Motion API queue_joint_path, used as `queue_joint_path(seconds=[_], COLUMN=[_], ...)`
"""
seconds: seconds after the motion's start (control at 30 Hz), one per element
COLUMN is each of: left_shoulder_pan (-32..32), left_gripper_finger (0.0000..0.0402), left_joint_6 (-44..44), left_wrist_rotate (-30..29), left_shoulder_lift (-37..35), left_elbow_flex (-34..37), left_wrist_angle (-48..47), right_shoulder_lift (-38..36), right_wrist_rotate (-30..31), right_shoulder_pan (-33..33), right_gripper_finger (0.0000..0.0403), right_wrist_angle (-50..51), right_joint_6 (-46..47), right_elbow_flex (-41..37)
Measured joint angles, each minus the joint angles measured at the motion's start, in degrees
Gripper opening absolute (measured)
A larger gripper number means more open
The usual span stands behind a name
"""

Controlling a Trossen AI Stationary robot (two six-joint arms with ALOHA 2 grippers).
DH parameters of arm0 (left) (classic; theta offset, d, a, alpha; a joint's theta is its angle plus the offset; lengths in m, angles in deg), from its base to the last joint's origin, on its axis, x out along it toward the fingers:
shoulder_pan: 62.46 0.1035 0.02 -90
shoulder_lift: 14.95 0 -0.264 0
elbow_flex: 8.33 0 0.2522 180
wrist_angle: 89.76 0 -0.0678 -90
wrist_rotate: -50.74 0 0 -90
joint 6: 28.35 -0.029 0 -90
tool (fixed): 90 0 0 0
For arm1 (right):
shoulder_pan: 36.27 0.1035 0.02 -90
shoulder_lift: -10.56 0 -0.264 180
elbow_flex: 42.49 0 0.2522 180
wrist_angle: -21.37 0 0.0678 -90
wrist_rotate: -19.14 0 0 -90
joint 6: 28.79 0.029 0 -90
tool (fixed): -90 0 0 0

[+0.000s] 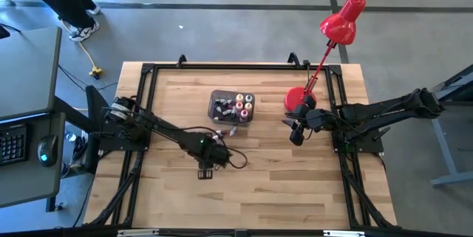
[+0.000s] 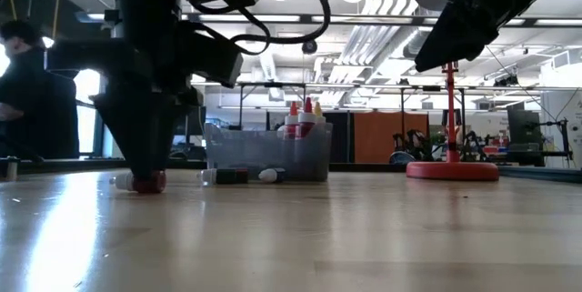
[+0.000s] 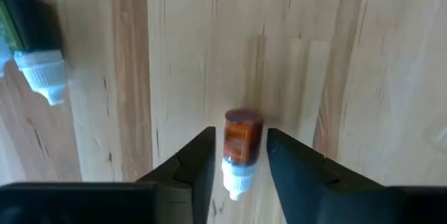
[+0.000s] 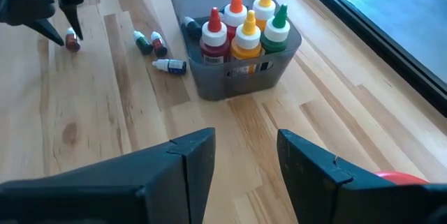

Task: Pick & Place food coloring
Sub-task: Put the small orange food coloring bottle into the black bin

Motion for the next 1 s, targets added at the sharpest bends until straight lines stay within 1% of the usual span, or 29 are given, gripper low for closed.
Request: queue_joint_path(seconds=[0.2, 0.33, 0.57, 0.67, 0.8, 0.9, 1.0], left_shoulder_pan=[0.26, 0.26, 0.26, 0.26, 0.30, 0.29, 0.28], left_gripper_finger=[0.0084, 0.0058, 0.0030, 0.0029, 0.0036, 0.0048, 0.0069], left_joint_6=[-0.11, -0.43, -0.43, 0.68, 4.01, 6.47, 7.08], left_wrist_rotate=[0.12, -0.86, -0.90, -0.49, 1.92, 2.12, 2.17], left_shoulder_lift=[0.00, -0.04, -0.17, -0.17, -0.17, -0.17, -0.10], left_elbow_flex=[0.00, -0.04, -0.15, -0.15, -0.17, -0.15, -0.10], left_wrist_angle=[0.40, 0.15, -0.20, -0.23, -0.21, -0.19, -0.20], right_shoulder_lift=[0.00, 0.00, 0.00, 0.00, 0.00, 0.00, 0.00], right_wrist_rotate=[-0.22, -0.24, -0.46, -0.46, -0.46, -0.46, -0.46], right_shoulder_pan=[0.00, 0.00, 0.00, 0.00, 0.00, 0.00, 0.00], right_gripper_finger=[0.0149, 0.0149, 0.0149, 0.0149, 0.0149, 0.0149, 0.0149], right_wrist_angle=[-0.02, 0.00, 0.00, 0.00, 0.00, -0.01, 0.00], right_joint_6=[0.00, 0.00, 0.15, 0.15, 0.17, 0.15, 0.17], right_elbow_flex=[0.00, 0.00, 0.00, 0.00, -0.02, -0.02, -0.02])
